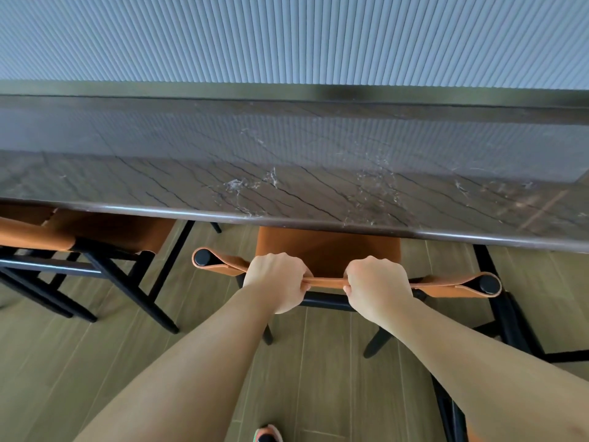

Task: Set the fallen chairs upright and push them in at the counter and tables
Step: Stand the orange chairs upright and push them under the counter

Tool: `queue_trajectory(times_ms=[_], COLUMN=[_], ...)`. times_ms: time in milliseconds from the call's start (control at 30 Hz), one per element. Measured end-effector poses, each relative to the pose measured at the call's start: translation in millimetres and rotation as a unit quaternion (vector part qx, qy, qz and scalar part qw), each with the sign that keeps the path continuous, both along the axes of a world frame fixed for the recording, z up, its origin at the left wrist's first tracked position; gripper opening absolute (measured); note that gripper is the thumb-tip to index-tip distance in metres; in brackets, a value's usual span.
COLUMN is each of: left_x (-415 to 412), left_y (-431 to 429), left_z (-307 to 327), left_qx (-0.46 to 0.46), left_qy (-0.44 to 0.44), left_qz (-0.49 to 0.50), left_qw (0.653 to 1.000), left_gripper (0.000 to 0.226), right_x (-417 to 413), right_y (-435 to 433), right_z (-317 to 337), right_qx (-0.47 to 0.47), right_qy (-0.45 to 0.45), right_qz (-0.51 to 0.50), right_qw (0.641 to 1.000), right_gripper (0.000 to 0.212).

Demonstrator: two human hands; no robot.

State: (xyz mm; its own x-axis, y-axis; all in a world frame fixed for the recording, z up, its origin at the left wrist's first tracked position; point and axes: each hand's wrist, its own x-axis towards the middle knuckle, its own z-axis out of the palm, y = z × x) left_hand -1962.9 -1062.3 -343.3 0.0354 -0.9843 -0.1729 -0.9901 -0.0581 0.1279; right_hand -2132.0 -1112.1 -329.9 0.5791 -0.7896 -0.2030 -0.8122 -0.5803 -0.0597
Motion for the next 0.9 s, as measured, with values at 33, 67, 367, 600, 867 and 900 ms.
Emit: queue_trajectory(times_ms=[33, 67, 367, 600, 867, 900], left_x=[0.8, 1.7, 4.4, 11.8, 17.7, 18.5], left_y=[-1.6, -2.9, -8.5, -17.1, -23.4, -26.0], left_z=[0.2, 0.3, 1.7, 4.4, 6.8, 8.1], left_qx=[0.002, 0.002, 0.014, -0.010, -0.008, -0.010], left_qy=[0.004, 0.006, 0.006, 0.017, 0.036, 0.037], left_qz=[0.000, 0.000, -0.016, -0.027, -0.039, -0.041], left_qw=[1.000, 1.000, 1.000, 0.999, 0.999, 0.998], left_gripper=[0.025, 0.025, 0.027, 0.026, 0.026, 0.025], right_x=[0.7, 1.8, 6.5, 11.6, 13.7, 14.4], right_y=[-2.3, -4.6, -16.2, -24.6, -29.7, -31.7], right_z=[0.2, 0.4, -3.1, -5.7, -3.6, -2.1], right_qx=[-0.002, -0.004, -0.004, -0.012, 0.003, 0.002], right_qy=[0.002, 0.003, 0.003, -0.011, -0.024, -0.024], right_qz=[0.003, 0.007, 0.002, -0.008, -0.027, -0.029], right_qw=[1.000, 1.000, 1.000, 1.000, 0.999, 0.999], right_gripper=[0.016, 0.016, 0.019, 0.020, 0.023, 0.023])
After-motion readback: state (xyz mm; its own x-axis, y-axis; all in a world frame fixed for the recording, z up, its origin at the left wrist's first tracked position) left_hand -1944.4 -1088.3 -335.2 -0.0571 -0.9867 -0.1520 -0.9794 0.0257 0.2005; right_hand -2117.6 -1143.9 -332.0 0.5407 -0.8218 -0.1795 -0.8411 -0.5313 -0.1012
